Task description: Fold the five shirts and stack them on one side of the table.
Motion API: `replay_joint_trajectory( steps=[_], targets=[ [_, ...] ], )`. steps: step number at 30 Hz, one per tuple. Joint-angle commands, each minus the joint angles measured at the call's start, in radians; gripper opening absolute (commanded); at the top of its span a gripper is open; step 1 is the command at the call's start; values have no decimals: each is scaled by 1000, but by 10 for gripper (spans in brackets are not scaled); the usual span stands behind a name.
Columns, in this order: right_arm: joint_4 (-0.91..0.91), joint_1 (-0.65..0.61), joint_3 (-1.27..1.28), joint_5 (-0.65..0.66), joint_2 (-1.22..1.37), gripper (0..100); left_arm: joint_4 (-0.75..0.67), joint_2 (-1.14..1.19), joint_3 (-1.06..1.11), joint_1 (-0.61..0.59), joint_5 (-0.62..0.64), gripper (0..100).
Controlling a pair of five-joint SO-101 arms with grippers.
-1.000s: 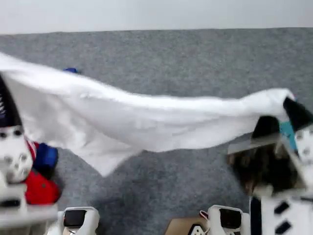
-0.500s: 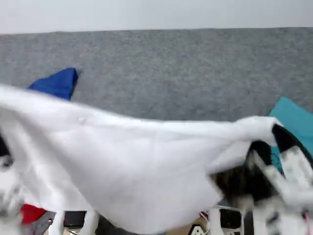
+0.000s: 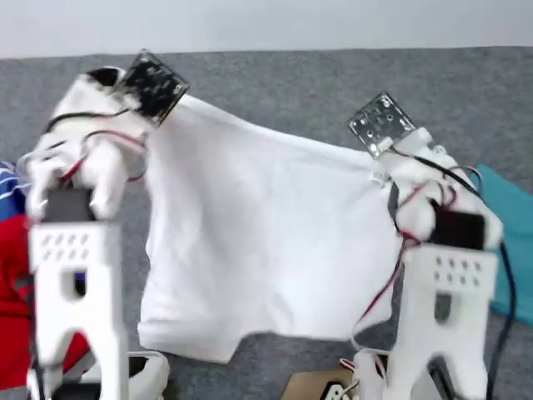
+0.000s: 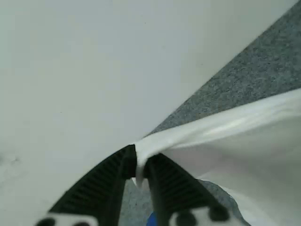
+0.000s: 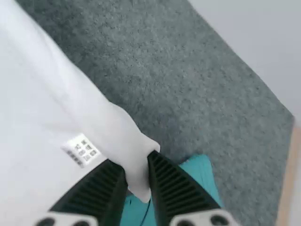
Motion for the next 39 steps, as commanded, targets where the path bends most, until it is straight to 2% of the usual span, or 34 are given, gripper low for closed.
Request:
replay_joint_trajectory(
  steps=[1,6,10,21,24,29,34,39],
  targets=[
    [-222,12,2,11,122,10,-233,153,-1,-11,-12,5],
    [-421,12,-61,11,305,10,-371,381,-117,-23,-11,5],
    [-515,12,-184,11,466,10,-453,560,-252,-31,-11,5],
    [-542,7,-715,11,920,10,-471,967,-750,-43,-11,5],
    [-529,-2,-795,12,977,10,-431,997,-826,-38,-11,5],
    [-455,-8,-816,9,983,10,-272,999,-921,-38,-5,5],
    [-444,16,-813,-25,969,10,-209,1008,-1096,-35,144,5],
    [-443,33,-812,-23,974,10,-201,1033,-1101,6,97,5]
  ],
)
